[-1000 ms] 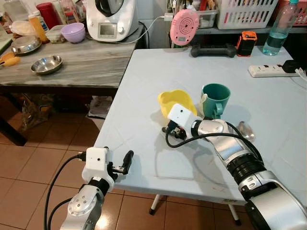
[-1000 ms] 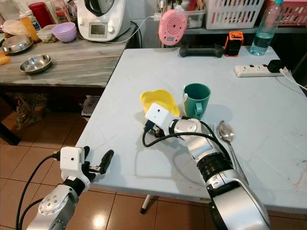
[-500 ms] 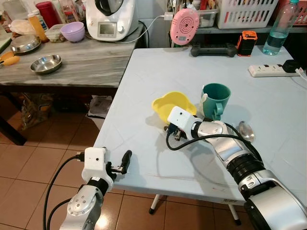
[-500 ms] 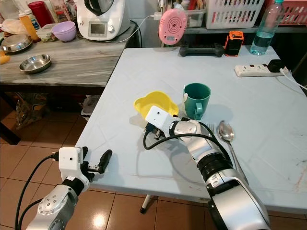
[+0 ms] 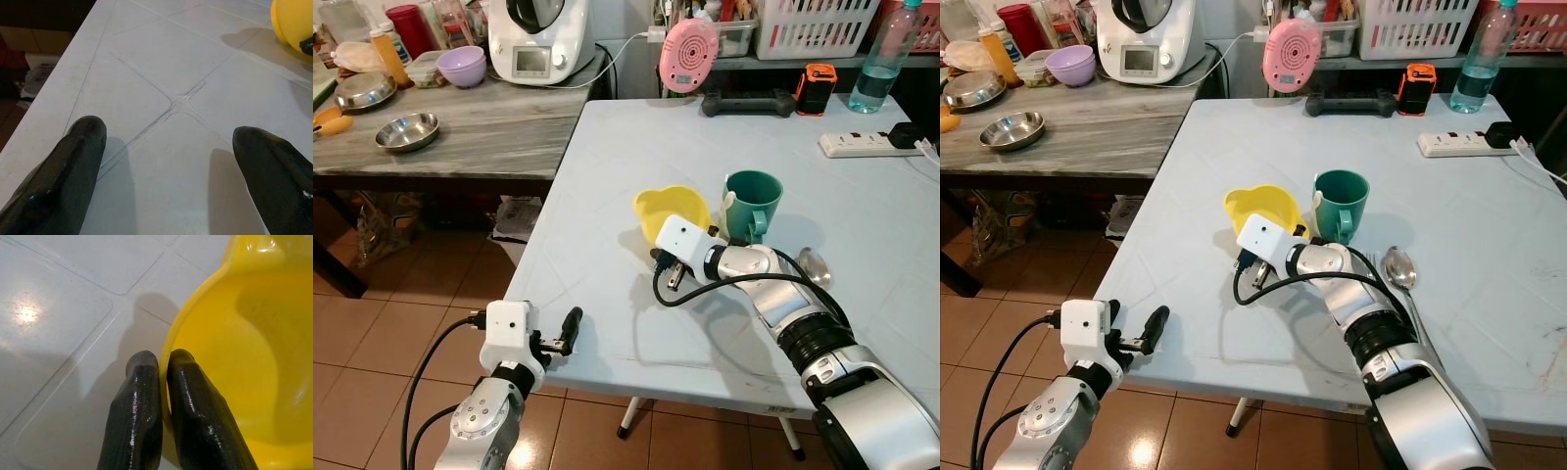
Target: Setting the table
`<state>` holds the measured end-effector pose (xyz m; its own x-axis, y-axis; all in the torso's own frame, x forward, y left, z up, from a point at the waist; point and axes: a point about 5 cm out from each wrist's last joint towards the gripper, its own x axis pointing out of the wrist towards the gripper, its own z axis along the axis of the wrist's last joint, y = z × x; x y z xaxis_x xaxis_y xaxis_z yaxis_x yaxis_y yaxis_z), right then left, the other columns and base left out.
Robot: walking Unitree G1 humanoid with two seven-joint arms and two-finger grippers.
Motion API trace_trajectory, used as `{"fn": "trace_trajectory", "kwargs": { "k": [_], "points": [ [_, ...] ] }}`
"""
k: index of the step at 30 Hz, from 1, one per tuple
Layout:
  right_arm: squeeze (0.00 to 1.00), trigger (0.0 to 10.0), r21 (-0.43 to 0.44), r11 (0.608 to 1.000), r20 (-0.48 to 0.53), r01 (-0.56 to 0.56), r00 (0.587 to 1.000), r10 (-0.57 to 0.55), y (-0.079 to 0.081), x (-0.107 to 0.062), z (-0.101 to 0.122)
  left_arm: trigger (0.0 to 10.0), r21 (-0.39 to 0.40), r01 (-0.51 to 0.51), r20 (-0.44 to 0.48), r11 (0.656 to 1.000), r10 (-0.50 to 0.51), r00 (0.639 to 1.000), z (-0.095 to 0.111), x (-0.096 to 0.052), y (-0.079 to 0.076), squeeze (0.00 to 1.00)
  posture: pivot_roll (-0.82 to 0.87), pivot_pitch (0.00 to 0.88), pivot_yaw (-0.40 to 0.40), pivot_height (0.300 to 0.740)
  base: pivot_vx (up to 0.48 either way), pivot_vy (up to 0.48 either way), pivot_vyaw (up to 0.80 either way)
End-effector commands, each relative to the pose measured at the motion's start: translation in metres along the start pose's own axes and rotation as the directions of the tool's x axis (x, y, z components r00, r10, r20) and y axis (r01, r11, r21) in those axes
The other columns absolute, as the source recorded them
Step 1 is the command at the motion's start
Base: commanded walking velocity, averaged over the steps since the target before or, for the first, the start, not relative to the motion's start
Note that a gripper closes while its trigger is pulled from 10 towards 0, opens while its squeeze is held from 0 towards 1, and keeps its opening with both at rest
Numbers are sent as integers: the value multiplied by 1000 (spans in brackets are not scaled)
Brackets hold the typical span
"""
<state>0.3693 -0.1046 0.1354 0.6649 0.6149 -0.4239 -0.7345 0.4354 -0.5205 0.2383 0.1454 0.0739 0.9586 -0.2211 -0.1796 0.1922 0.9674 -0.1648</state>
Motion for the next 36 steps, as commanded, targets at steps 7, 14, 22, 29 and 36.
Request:
{"fn": "trace_trajectory", "kwargs": {
  "k": [7,14,22,29,36],
  "points": [
    [0,0,1,999,32,-44,999,44,6,2,5,10000,19,-21,-4,1000,21,1000,2,2,6,0,-108,66,84,740,0,0,0],
    [0,0,5,994,128,-109,986,108,15,1,21,10000,25,-26,-6,999,26,1000,3,3,7,0,-109,52,87,740,0,0,0],
    [0,0,45,980,230,-193,957,178,30,-9,31,10000,20,-37,-12,999,37,999,3,4,8,0,-110,51,90,740,0,0,0],
    [0,0,134,962,412,-237,896,164,55,-31,44,10000,31,-74,128,997,70,989,23,-1,15,0,-108,35,73,740,0,0,0],
    [0,5843,303,945,326,-127,945,22,63,-39,24,10000,104,-170,224,980,143,964,39,2,25,0,-105,21,58,740,0,0,0]
  ]
}}
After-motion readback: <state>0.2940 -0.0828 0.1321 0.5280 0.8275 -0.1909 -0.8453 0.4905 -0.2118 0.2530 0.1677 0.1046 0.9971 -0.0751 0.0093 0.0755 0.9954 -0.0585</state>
